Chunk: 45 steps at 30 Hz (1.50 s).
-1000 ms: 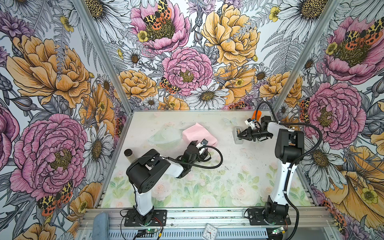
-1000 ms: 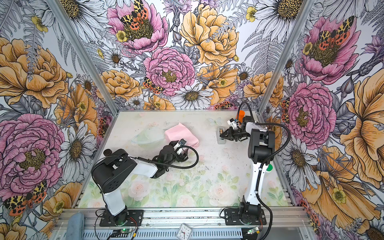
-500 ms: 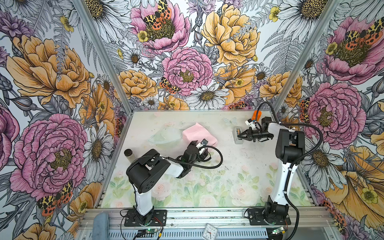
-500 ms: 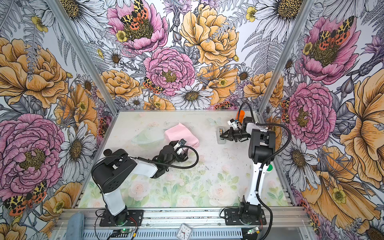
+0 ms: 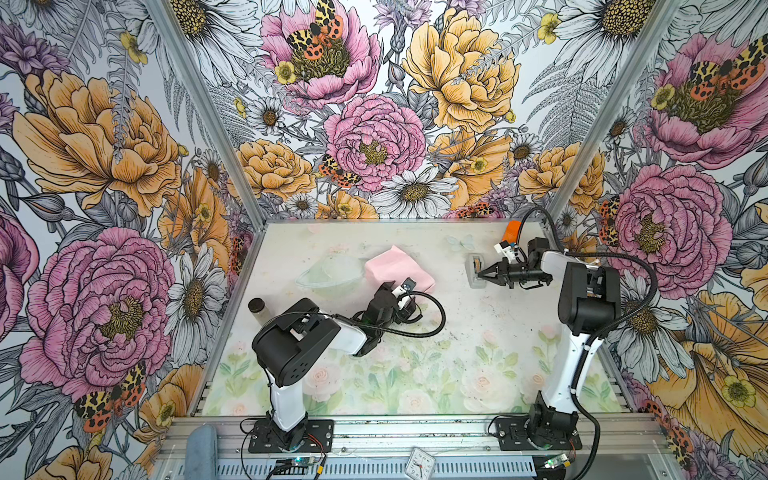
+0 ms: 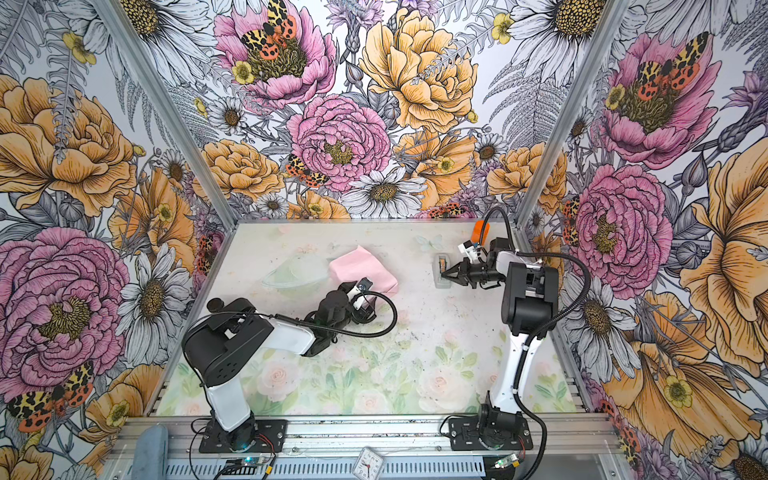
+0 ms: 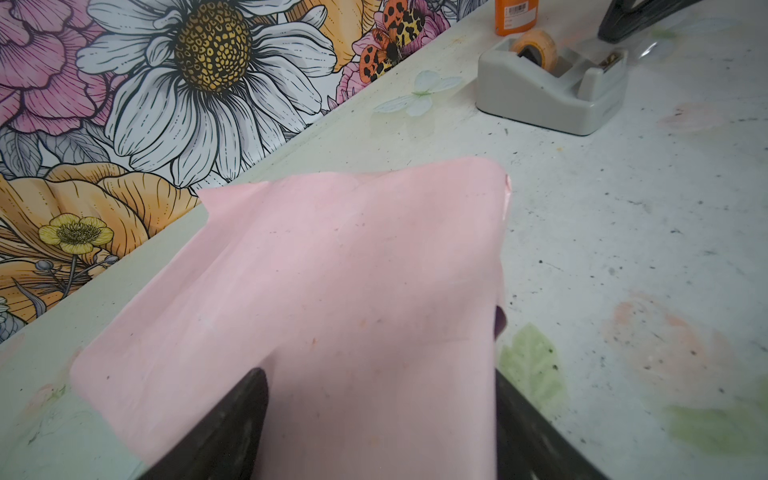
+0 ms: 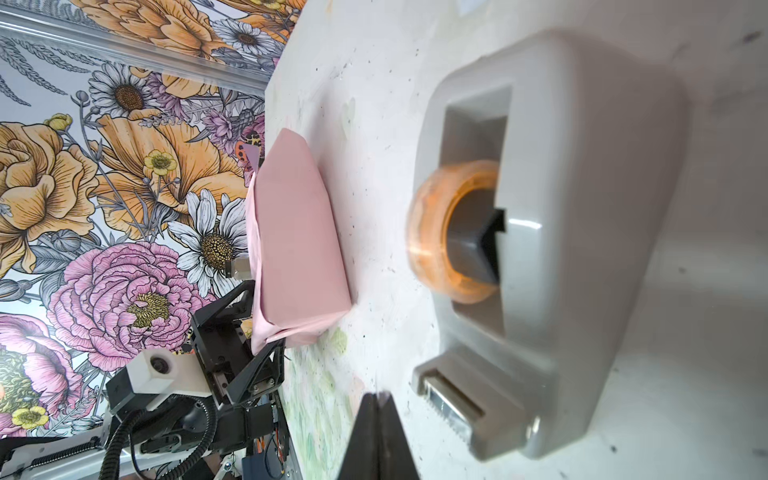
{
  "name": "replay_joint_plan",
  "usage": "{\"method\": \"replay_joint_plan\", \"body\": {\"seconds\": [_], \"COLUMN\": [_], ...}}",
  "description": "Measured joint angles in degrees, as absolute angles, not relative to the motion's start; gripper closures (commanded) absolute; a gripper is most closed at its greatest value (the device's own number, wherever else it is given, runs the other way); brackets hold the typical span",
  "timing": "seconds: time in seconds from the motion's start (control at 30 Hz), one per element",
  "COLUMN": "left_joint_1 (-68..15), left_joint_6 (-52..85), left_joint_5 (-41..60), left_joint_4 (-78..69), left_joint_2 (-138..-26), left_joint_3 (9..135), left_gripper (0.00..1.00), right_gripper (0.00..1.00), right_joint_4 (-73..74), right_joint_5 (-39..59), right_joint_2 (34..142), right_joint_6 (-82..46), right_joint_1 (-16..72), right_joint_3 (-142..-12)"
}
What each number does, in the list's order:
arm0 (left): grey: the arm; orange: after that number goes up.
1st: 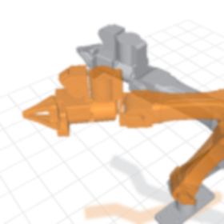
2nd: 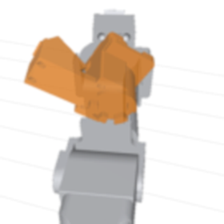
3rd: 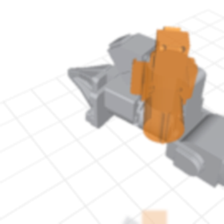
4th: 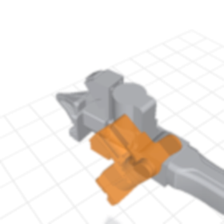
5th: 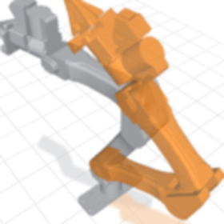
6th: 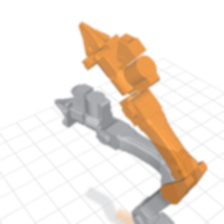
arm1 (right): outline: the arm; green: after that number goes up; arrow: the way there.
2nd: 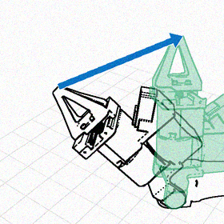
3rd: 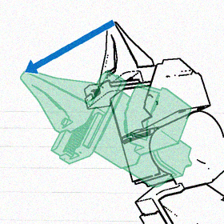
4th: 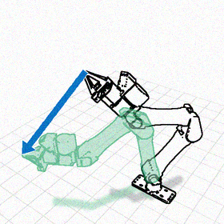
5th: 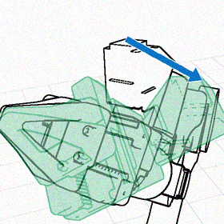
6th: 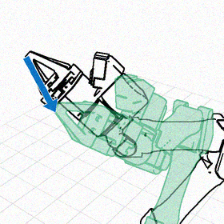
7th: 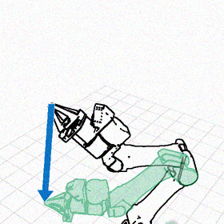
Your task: Wrap the gift box in paper
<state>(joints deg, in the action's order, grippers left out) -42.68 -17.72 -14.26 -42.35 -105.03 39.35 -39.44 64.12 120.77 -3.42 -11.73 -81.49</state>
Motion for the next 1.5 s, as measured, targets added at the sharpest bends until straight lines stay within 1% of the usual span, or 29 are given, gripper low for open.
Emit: {"method": "replay_joint_plan", "body": {"seconds": [0.2, 0.53, 0.83, 1.17, 1.5], "left_joint_1": [-42.7, -42.7, -42.7, -42.7, -42.7], "left_joint_6": [-17.7, -17.7, -17.7, -17.7, -17.7], "left_joint_5": [-14.3, -14.3, -14.3, -14.3, -14.3], "left_joint_4": [-42.3, -42.3, -42.2, -42.2, -42.2], "left_joint_2": [-105.0, -105.0, -105.0, -105.0, -105.0], "left_joint_3": [39.4, 39.4, 39.4, 39.4, 39.4], "left_gripper": [0.20, 0.20, 0.20, 0.20, 0.20], "right_gripper": [1.00, 1.00, 1.00, 1.00, 1.00], "right_joint_4": [-36.1, -33.2, -31.3, -30.1, -27.7], "right_joint_5": [64.2, 60.4, 57.2, 56.5, 53.5], "right_joint_2": [117.2, 115.1, 116.1, 116.2, 116.7], "right_joint_6": [-5.6, -7.9, -10.1, -11.1, -13.4], "right_joint_1": [-11.7, -11.7, -11.7, -11.7, -11.7], "right_joint_3": [-77.3, -70.6, -70.0, -69.3, -69.3]}}
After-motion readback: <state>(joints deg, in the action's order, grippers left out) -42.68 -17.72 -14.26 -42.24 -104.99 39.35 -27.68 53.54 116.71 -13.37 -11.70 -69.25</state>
